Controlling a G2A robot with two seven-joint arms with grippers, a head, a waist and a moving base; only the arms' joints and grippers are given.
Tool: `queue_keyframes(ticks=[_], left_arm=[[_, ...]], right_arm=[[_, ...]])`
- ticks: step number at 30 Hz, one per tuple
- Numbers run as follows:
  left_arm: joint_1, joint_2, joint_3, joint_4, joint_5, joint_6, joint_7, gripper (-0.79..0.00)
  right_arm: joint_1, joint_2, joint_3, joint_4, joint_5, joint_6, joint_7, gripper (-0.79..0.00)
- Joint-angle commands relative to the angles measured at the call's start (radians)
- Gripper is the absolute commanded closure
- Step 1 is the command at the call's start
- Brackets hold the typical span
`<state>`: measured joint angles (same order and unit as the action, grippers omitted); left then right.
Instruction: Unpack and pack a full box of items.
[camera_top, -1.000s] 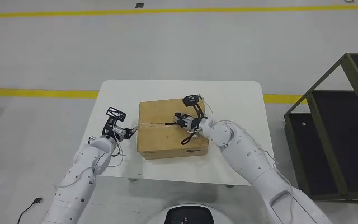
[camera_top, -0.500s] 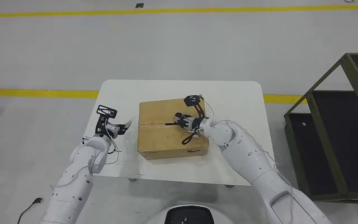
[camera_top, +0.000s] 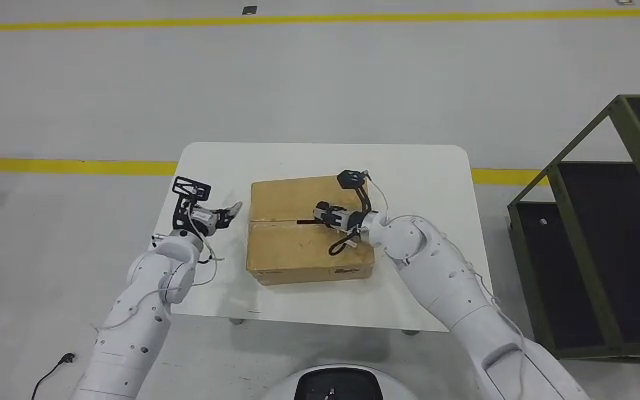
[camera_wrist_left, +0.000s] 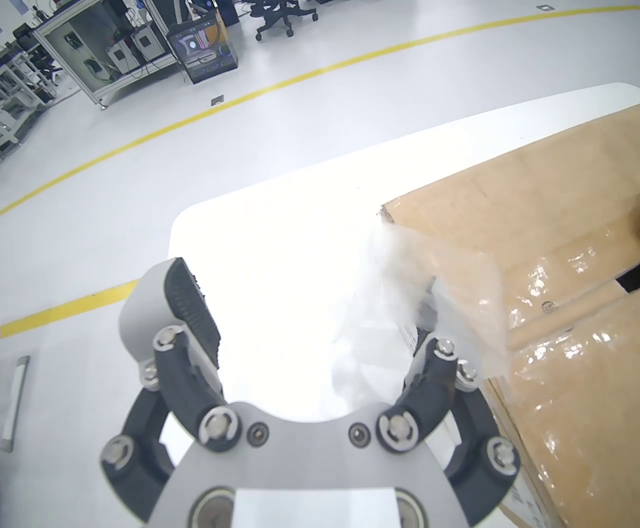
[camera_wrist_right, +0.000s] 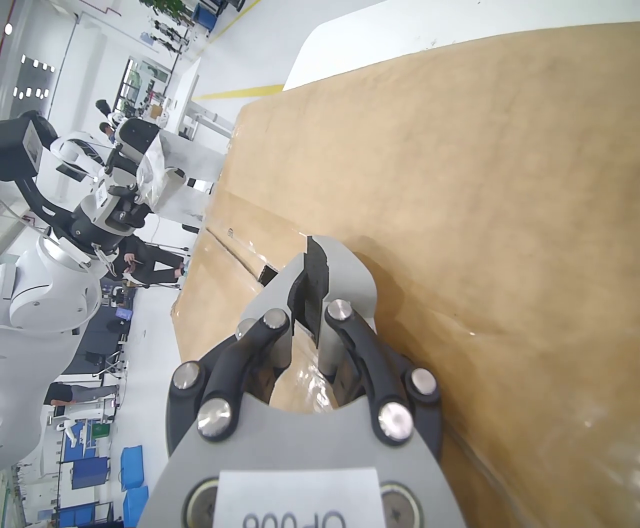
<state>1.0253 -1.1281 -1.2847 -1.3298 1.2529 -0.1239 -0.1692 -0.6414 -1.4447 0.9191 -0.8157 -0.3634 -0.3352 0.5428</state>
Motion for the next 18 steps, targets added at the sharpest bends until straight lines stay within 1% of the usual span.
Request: queue_keyframes(ticks=[1, 6, 9, 13, 18], left_arm=[[-0.007, -0.002, -0.001, -0.006, -0.011, -0.004, 0.0, -0.785], [-0.024, -0.006, 0.0, -0.02, -0.031, -0.021, -0.001, -0.785], [-0.031, -0.008, 0.002, -0.037, -0.043, -0.041, -0.008, -0.785], [-0.032, -0.011, 0.007, -0.068, -0.064, -0.069, -0.026, -0.785], [-0.031, -0.014, 0.024, -0.098, -0.055, -0.087, -0.039, -0.785]], right_arm=[[-0.001, 0.0, 0.003, -0.003, 0.0, 0.003, 0.003, 0.0], [-0.008, 0.001, 0.007, -0.016, 0.001, 0.003, 0.017, 0.0], [-0.015, 0.004, 0.024, -0.029, 0.027, 0.018, 0.033, 0.0], [-0.023, 0.014, 0.046, -0.061, 0.017, 0.034, 0.054, 0.0], [-0.031, 0.031, 0.084, -0.101, -0.01, 0.08, 0.072, 0.0]])
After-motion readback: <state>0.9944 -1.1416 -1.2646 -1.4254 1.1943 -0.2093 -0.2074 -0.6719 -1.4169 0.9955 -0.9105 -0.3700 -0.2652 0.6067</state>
